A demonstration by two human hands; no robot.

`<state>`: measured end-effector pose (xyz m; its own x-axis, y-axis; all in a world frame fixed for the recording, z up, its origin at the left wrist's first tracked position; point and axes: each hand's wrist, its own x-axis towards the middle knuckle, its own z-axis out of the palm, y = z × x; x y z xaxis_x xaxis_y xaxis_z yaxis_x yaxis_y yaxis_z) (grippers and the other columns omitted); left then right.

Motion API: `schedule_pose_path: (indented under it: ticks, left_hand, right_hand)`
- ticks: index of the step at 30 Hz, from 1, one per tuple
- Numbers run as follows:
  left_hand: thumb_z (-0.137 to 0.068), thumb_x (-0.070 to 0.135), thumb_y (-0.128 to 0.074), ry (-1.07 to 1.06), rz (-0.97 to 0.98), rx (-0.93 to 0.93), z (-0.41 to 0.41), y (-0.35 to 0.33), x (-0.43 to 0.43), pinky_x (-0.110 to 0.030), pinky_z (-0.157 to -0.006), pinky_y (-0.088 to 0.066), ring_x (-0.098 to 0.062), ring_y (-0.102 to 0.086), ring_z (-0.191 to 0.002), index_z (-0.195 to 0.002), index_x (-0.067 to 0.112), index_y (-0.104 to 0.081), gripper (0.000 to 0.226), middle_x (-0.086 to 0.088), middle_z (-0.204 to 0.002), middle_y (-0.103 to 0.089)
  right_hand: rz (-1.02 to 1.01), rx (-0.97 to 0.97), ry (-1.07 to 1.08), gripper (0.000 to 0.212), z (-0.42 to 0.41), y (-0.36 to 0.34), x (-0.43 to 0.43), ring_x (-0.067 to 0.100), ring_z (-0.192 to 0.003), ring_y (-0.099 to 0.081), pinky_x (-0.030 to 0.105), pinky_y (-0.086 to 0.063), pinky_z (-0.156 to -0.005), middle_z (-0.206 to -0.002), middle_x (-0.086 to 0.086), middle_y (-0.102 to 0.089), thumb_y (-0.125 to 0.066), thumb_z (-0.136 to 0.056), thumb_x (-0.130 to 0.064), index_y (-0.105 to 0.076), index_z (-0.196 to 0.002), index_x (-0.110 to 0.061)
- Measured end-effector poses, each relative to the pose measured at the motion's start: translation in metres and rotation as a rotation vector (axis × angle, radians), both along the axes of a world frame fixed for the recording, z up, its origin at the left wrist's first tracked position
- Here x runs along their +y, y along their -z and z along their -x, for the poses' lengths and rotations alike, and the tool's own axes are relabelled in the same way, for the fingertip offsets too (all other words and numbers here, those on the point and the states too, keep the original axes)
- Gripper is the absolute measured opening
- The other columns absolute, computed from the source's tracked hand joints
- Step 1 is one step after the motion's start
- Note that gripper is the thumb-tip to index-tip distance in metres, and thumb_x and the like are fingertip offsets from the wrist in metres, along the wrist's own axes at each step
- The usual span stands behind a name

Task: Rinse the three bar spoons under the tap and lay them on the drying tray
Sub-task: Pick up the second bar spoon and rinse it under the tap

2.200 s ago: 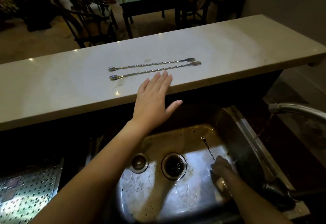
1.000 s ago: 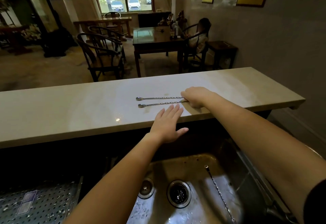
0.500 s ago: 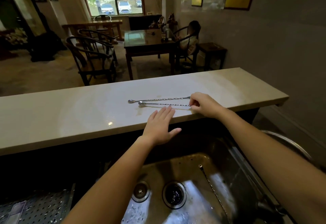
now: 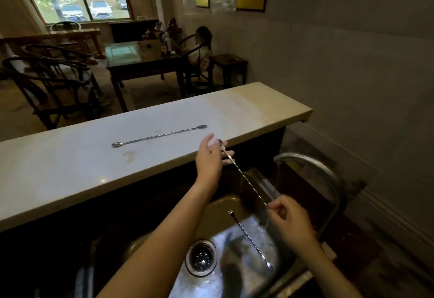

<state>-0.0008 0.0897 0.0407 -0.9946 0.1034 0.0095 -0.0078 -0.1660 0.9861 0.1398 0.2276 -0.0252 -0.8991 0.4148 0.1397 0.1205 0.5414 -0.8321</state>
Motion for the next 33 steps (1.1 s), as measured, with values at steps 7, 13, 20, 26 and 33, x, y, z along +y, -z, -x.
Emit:
schedule_pose_path:
  ticks: [7,13,20,26,33]
  left_hand:
    - [-0.092,0.002,-0.050,0.223,-0.006,-0.147,-0.021,0.058,0.096,-0.020,-0.050,-0.049,-0.015,-0.057,-0.055,-0.111,0.001,-0.057,0.020,-0.010,-0.071,-0.060]
    - [-0.097,0.014,-0.041,0.214,0.079,-0.106,-0.022,0.075,0.125,-0.018,-0.043,-0.046,-0.004,-0.056,-0.040,-0.078,0.012,-0.060,0.027,-0.005,-0.054,-0.057]
    - [-0.097,0.012,-0.045,0.351,0.015,-0.077,-0.031,0.083,0.128,-0.018,-0.045,-0.050,-0.002,-0.054,-0.042,-0.092,0.005,-0.055,0.013,-0.007,-0.063,-0.053]
    - [-0.099,0.026,-0.039,0.311,0.102,-0.071,-0.029,0.082,0.127,-0.019,-0.041,-0.049,-0.006,-0.052,-0.039,-0.080,0.008,-0.055,0.031,-0.006,-0.058,-0.053]
    - [-0.100,0.026,-0.037,0.346,0.087,-0.066,-0.036,0.074,0.125,-0.019,-0.038,-0.046,-0.004,-0.050,-0.034,-0.082,0.006,-0.056,0.032,-0.009,-0.057,-0.053]
  right_hand:
    - [0.158,-0.110,0.248,0.044,-0.049,0.054,0.026,0.009,-0.049,-0.051,0.024,-0.045,-0.057,-0.055,-0.005,-0.049,-0.067,-0.074,0.010,-0.049,-0.059,-0.027]
    - [0.282,-0.133,0.290,0.041,-0.053,0.070,0.030,0.015,-0.048,-0.050,0.017,-0.045,-0.046,-0.060,0.004,-0.052,-0.063,-0.076,0.013,-0.048,-0.060,-0.021]
    - [0.320,-0.143,0.328,0.042,-0.056,0.081,0.028,0.021,-0.059,-0.055,0.034,-0.047,-0.063,-0.061,-0.001,-0.051,-0.062,-0.076,0.012,-0.046,-0.059,-0.023]
    - [0.364,-0.146,0.327,0.039,-0.057,0.084,0.026,0.022,-0.054,-0.052,0.035,-0.046,-0.062,-0.064,0.010,-0.055,-0.061,-0.078,0.011,-0.047,-0.060,-0.021]
    - [0.395,-0.158,0.327,0.036,-0.052,0.086,0.022,0.023,-0.057,-0.056,0.041,-0.052,-0.064,-0.063,0.009,-0.053,-0.061,-0.079,0.010,-0.048,-0.061,-0.020]
